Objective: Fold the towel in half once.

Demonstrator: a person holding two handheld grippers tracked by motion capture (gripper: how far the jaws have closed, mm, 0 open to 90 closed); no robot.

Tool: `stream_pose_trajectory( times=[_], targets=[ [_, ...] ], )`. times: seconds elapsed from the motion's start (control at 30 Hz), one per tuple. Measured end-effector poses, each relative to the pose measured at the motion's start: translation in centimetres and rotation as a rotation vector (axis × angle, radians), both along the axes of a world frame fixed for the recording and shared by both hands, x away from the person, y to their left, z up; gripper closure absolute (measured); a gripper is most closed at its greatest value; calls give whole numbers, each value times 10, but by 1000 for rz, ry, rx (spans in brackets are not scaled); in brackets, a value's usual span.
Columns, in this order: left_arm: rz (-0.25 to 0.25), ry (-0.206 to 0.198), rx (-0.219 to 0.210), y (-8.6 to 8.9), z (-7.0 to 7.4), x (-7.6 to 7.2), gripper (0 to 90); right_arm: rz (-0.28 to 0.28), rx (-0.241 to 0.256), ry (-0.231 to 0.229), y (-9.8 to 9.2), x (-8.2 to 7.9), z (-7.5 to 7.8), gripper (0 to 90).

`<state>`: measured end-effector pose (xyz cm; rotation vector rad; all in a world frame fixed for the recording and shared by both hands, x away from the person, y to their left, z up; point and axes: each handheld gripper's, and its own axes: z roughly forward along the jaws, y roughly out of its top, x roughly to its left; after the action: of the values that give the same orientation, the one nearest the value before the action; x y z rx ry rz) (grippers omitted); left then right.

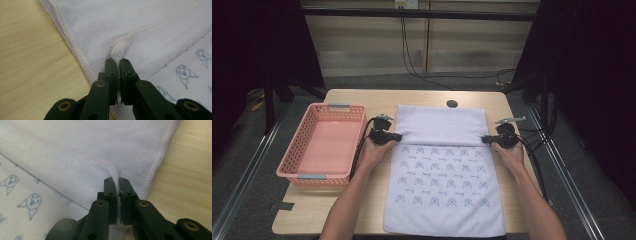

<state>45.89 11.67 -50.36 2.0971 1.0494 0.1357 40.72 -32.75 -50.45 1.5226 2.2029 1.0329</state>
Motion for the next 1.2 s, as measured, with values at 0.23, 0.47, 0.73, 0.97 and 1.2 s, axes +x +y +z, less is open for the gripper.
stream_pose_trajectory(
  times=[0.23, 0.47, 0.73, 0.97, 1.2],
  targets=[
    [28, -6, -18, 0, -2, 9, 861, -30, -6, -27, 4, 13, -2, 861],
    [-22, -4, -14, -2, 10, -3, 863, -13, -18, -24, 4, 9, 3, 862],
    [-53, -94, -95, 1, 57, -24, 860, 26, 64, -138, -9, -12, 46, 861],
    [-87, -182, -151, 18, 100, -48, 858, 64, 148, -240, -22, -44, 102, 860],
    [-115, -218, -231, 29, 131, -73, 862, 66, 178, -281, -22, -68, 127, 861]
  ],
)
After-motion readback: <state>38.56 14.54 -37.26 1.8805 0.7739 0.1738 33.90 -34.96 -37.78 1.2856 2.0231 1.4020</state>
